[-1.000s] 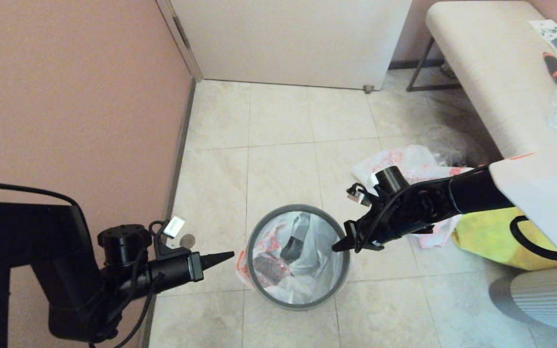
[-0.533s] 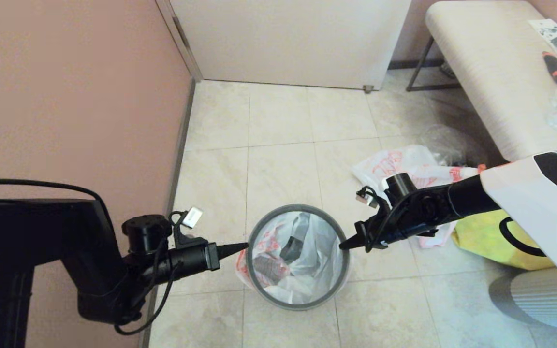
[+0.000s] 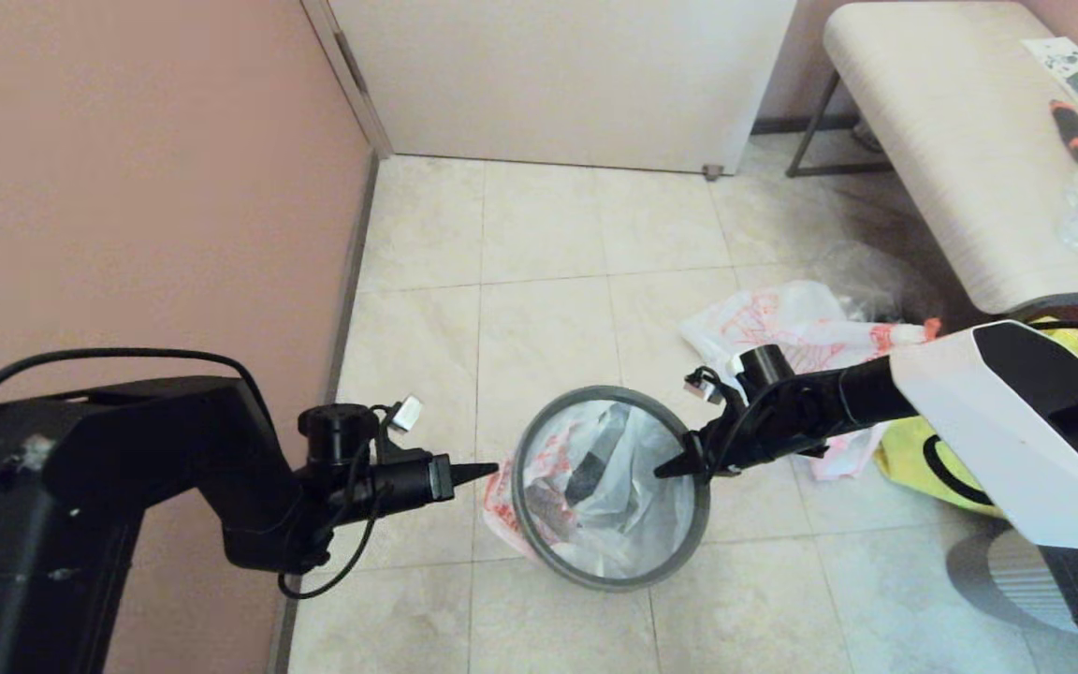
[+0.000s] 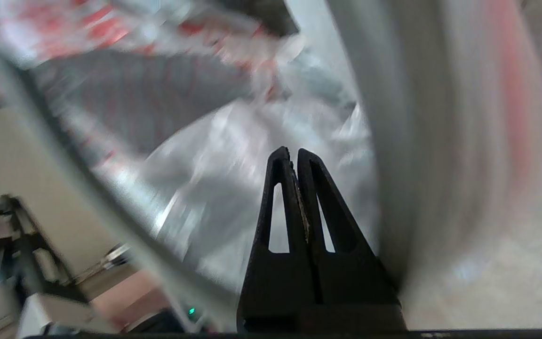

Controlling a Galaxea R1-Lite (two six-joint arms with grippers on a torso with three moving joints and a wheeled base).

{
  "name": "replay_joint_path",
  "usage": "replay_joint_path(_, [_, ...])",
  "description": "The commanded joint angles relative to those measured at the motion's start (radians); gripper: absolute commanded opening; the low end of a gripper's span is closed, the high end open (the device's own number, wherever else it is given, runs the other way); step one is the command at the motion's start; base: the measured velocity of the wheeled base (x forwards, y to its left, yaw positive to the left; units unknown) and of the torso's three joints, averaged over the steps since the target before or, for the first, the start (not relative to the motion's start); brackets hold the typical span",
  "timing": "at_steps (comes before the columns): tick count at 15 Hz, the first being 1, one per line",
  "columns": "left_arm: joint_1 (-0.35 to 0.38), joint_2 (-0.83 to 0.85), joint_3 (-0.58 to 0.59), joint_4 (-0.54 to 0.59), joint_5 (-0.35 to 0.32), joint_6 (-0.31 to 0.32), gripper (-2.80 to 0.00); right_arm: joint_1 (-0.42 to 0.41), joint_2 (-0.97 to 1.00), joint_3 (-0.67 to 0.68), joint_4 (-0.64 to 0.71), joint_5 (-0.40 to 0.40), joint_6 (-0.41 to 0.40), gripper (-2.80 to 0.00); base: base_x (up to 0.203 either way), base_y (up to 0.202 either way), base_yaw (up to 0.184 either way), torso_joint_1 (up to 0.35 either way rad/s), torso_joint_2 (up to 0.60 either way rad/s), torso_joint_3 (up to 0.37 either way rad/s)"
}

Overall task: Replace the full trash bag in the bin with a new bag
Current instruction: Place the trash can ring on the trash can

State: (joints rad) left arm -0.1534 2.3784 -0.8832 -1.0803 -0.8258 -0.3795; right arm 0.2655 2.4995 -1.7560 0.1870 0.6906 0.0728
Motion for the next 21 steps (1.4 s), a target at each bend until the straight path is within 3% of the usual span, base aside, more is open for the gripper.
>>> replay_joint_path(1, [-0.010, 0.040, -0.044, 0.045, 0.060, 0.018, -2.80, 0.009, 0.032, -0.029, 0.006, 0.004, -0.006, -2.80, 0.000, 0.000, 0.000, 0.000, 0.00, 0.000])
replay_joint_path(5, [-0.005, -0.019, 0.008, 0.036, 0.094, 0.037, -2.80, 0.060, -0.095, 0.011, 0.072, 0.003, -0.034, -2.80, 0.000, 0.000, 0.000, 0.000, 0.00, 0.000])
replay_joint_path(8, [0.011, -0.117, 0.103, -0.040, 0.094, 0.033, -2.80, 0.105, -0.209, 0.110, 0.086, 0.005, -0.039, -2.80, 0.000, 0.000, 0.000, 0.000, 0.00, 0.000])
replay_joint_path(10, [0.019, -0.177, 0.153, -0.076, 0.100, 0.029, -2.80, 0.111, -0.262, 0.152, 0.086, 0.048, -0.040, -2.80, 0.000, 0.000, 0.000, 0.000, 0.00, 0.000])
replay_joint_path(15, [0.021, -0.193, 0.193, -0.081, 0.195, 0.030, -2.80, 0.092, -0.283, 0.201, 0.087, 0.070, -0.064, -2.80, 0.000, 0.000, 0.000, 0.000, 0.00, 0.000])
replay_joint_path(21, [-0.112, -0.182, 0.151, -0.086, 0.188, 0.033, -2.80, 0.045, -0.227, 0.194, 0.083, 0.073, -0.102, -2.80, 0.000, 0.000, 0.000, 0.000, 0.00, 0.000])
